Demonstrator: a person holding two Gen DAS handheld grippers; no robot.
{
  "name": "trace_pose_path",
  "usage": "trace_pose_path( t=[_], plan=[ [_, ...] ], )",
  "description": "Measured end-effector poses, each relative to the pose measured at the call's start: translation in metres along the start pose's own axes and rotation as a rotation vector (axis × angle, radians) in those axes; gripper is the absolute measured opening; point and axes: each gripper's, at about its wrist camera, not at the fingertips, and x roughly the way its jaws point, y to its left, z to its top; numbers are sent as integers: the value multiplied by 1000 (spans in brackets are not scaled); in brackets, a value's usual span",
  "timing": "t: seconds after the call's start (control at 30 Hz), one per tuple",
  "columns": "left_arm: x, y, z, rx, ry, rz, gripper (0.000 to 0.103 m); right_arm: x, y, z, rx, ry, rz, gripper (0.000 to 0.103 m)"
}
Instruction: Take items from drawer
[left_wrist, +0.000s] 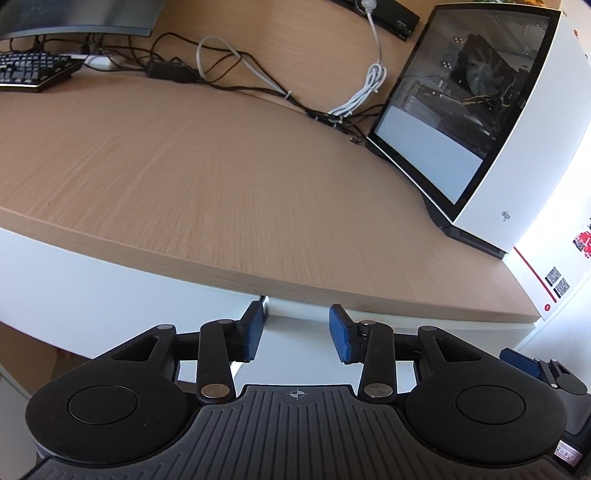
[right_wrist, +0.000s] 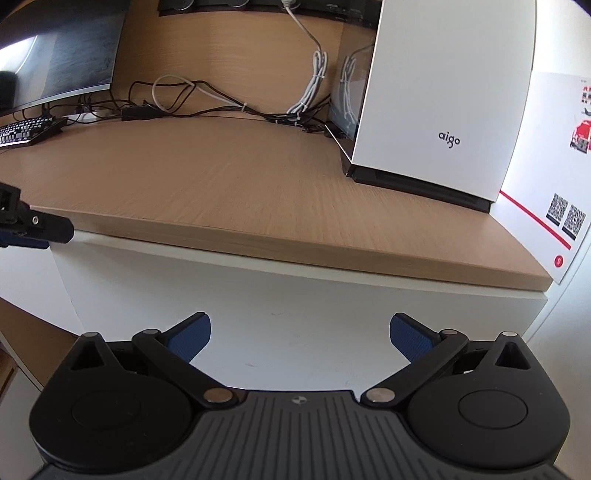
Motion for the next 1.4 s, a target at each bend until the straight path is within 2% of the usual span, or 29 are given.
trace_pose_path(
  t=[0.5, 0.67, 0.83, 1.03, 1.4],
  plan=[
    [-2, -1, -2, 10, -2, -12, 42, 6, -4, 16, 82, 16, 17, 103],
    [-1, -1, -2, 12, -3, -13, 42, 17, 3, 31, 137, -31, -11, 103],
    [-2, 2, -1, 10, 3, -22, 42, 19, 17, 32, 84, -58, -35, 103],
    [-3, 3, -2, 12, 2, -24, 42, 22, 14, 39, 106, -8, -23, 103],
    [-7, 2, -4, 25, 6, -34, 42, 16, 17, 37, 82, 13, -39, 103]
  ],
)
